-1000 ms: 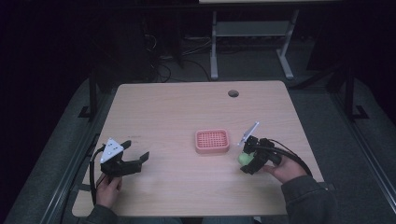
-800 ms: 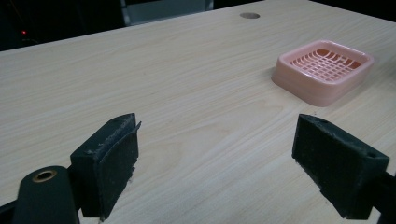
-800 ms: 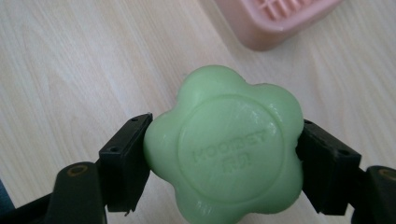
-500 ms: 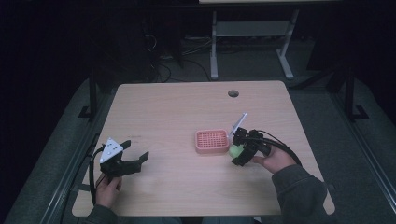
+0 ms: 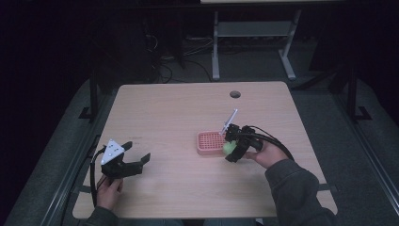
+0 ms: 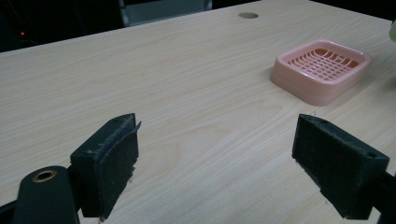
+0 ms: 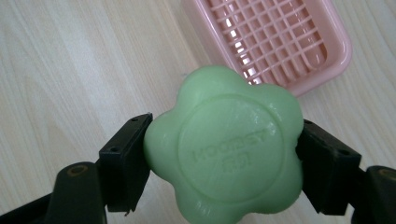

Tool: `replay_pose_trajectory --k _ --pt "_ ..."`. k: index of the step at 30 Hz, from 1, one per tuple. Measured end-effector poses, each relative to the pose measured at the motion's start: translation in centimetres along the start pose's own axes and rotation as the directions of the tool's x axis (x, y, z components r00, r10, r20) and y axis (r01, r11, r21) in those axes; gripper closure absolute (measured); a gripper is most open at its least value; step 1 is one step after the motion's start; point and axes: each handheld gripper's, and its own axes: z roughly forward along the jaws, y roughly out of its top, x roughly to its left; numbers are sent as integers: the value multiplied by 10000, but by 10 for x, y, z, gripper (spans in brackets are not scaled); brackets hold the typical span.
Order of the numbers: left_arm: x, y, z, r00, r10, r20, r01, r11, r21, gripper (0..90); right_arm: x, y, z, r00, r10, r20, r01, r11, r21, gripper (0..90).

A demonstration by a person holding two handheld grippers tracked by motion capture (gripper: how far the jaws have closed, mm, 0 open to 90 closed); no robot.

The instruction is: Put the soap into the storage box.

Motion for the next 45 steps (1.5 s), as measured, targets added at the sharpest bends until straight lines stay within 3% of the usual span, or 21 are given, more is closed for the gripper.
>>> replay_pose_trajectory --k 26,45 --pt "1 0 -1 9999 -113 -10 113 9999 -104 143 -11 37 -2 10000 -4 58 4 10000 -15 259" --pt "2 0 -1 9999 -162 2 162 9997 -167 143 -26 61 16 9994 323 -106 -323 9995 10 259"
